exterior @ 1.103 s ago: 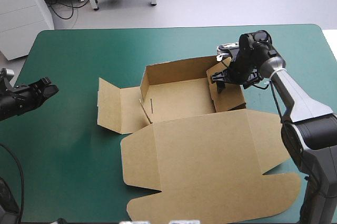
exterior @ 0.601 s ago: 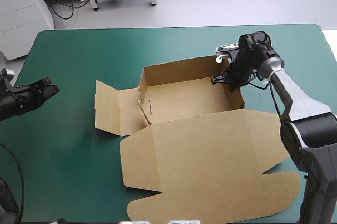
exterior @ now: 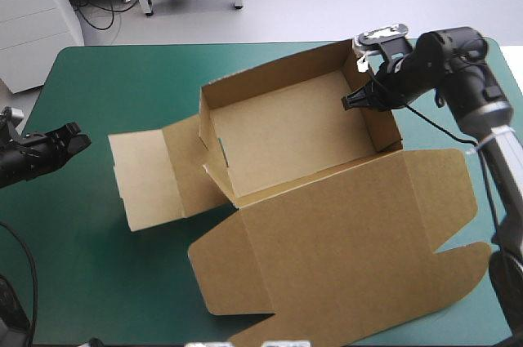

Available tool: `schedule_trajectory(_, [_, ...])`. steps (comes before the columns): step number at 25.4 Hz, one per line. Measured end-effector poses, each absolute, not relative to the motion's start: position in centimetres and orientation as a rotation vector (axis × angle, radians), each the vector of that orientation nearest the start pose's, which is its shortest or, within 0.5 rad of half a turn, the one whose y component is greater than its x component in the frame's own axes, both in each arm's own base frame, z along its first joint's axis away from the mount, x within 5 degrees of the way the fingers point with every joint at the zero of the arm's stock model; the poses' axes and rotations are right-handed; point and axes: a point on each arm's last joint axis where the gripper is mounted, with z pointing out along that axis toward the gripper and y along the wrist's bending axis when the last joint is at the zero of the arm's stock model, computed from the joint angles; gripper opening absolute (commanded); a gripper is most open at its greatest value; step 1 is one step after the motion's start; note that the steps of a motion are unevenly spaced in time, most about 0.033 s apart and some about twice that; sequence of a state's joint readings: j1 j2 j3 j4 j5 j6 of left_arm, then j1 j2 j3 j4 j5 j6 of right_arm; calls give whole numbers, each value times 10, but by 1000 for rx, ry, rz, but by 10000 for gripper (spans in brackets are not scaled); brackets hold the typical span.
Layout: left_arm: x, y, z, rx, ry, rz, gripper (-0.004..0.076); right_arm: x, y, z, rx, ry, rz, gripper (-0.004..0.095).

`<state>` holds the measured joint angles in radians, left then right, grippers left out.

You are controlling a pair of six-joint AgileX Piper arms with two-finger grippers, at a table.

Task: Fold the box

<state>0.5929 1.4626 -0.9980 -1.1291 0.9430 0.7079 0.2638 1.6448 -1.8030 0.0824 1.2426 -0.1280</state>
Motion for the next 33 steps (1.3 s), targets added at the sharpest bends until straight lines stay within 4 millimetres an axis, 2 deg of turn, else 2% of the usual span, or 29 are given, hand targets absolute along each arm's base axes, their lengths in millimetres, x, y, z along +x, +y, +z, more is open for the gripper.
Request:
schedule_trajectory(1, [275, 106, 287, -536, 2192, -786, -32, 317, 95, 426, -464, 2476, 197, -22])
schedule_trajectory(4, [275, 106, 285, -535, 2199, -776, -32, 278, 90, 464, -424, 2363, 305, -22])
schedule_trajectory(6, [277, 107, 282, -541, 2207, -781, -29, 263, 89, 477, -424, 2319, 346, -22])
schedule_trajectory(8, [279, 108, 276, -551, 2224, -802, 7, 256, 88, 482, -424, 2300, 363, -22])
schedule_trajectory(11, [282, 108, 268, -553, 2251, -846, 123, 255, 89, 482, -424, 2298, 382, -22])
schedule_trajectory(13, [284, 104, 266, -540, 2261, -858, 230, 255, 90, 482, -425, 2298, 388, -22])
schedule_trajectory(16, [286, 95, 266, -460, 2282, -871, 452, 255, 90, 482, -424, 2298, 385, -22])
schedule_trajectory(18, [287, 88, 266, -411, 2296, -892, 549, 255, 89, 482, -424, 2298, 384, -21])
schedule_trajectory(20, [288, 82, 266, -367, 2307, -909, 572, 255, 89, 482, -424, 2298, 384, -22])
schedule_trajectory(28, [291, 53, 264, -208, 2378, -964, 559, 255, 89, 482, -424, 2298, 384, -22])
schedule_trajectory(33, [290, 32, 266, -104, 2406, -1072, 557, 257, 90, 481, -424, 2302, 383, -22])
